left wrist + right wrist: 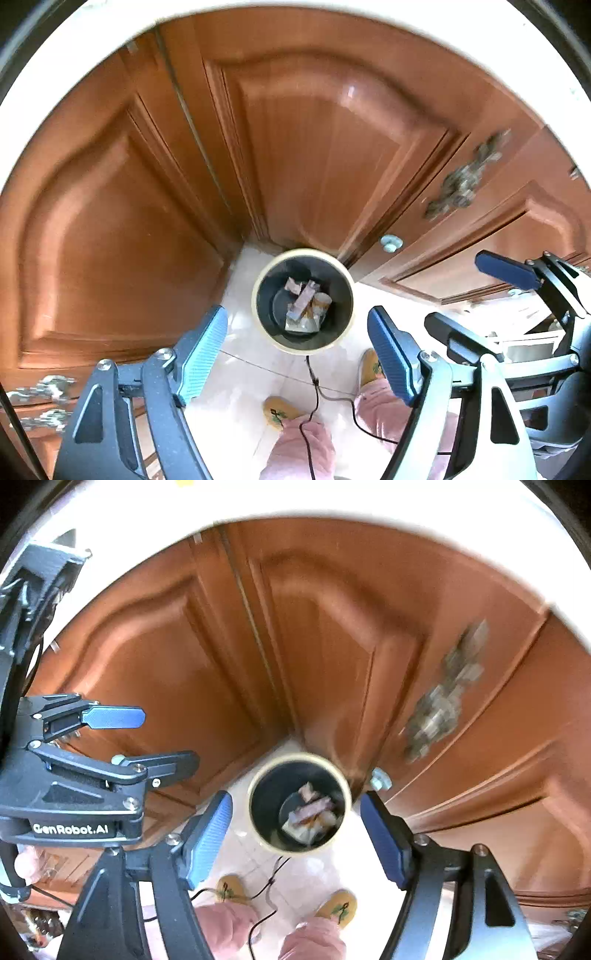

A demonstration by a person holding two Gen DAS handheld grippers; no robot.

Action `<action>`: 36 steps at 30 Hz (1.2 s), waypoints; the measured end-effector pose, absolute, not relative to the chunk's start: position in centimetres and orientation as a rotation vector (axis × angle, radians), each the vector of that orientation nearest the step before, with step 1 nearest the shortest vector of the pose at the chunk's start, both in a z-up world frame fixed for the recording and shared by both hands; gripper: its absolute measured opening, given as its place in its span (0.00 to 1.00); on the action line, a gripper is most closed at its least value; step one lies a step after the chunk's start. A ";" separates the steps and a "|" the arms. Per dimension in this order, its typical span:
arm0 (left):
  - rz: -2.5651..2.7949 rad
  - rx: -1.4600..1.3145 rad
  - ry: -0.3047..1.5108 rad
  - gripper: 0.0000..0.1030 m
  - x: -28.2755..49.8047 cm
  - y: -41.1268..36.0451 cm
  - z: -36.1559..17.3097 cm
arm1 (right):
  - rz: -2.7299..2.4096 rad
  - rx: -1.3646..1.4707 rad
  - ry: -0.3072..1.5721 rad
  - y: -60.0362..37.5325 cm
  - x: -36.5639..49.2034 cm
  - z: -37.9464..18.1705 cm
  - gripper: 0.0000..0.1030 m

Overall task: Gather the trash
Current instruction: 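Raise both tools back up toward the counter trash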

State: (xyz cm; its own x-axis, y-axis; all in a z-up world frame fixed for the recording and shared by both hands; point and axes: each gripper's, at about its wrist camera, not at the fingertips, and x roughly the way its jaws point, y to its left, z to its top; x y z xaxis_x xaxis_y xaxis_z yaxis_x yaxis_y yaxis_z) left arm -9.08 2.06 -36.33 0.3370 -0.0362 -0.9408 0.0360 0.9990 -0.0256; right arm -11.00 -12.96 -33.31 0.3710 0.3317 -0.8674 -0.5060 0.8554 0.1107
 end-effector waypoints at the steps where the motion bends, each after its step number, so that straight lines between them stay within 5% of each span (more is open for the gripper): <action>1: -0.049 0.002 1.215 0.74 -9.2 2.1 -34.9 | 0.534 -0.182 1.044 -13.1 -11.3 -31.8 0.70; 23: -0.148 0.131 0.869 0.81 -12.4 1.8 -10.9 | 0.365 -0.089 0.741 -14.8 -15.4 -8.5 0.70; 36: -0.274 0.171 0.688 0.85 -9.4 0.3 -2.7 | 0.232 -0.054 0.655 -16.6 -15.2 -1.8 0.70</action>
